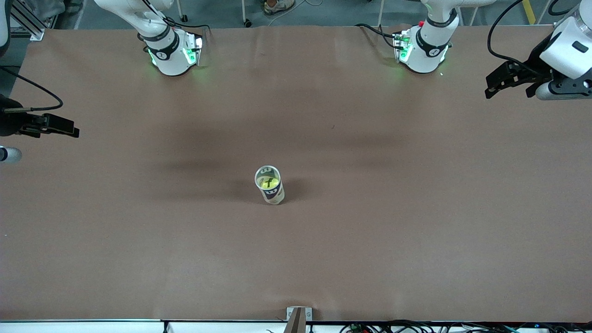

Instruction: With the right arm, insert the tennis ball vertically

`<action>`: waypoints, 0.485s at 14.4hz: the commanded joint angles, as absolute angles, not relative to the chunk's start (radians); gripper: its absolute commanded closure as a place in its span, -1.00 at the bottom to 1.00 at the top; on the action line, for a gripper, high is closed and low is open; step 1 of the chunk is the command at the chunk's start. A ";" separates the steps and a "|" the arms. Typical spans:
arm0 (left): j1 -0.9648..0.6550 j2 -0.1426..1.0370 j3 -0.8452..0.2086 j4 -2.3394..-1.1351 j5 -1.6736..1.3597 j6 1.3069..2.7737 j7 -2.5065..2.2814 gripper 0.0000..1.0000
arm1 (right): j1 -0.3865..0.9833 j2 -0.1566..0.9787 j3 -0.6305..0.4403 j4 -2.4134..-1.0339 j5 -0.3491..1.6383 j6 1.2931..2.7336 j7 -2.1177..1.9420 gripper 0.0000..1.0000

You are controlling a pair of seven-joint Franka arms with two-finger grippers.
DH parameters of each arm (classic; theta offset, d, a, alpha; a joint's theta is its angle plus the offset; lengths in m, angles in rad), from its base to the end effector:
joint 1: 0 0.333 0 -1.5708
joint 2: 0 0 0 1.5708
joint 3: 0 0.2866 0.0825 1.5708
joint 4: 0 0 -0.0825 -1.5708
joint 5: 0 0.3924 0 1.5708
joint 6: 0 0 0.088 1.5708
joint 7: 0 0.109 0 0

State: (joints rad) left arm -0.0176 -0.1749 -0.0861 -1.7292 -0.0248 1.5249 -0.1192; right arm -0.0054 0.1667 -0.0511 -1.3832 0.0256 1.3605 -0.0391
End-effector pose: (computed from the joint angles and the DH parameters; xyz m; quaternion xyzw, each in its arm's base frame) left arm 0.5039 -0.0587 0.6066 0.9998 0.0081 -0.0155 0.0032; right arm 0.5847 -0.0274 0.5691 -0.9955 0.0072 0.0939 0.0130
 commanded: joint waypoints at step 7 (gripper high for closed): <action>-0.012 -0.156 -0.080 -1.693 0.009 1.548 -0.068 -1.00 | 0.006 0.137 -0.049 -1.391 0.011 1.347 -0.037 -1.00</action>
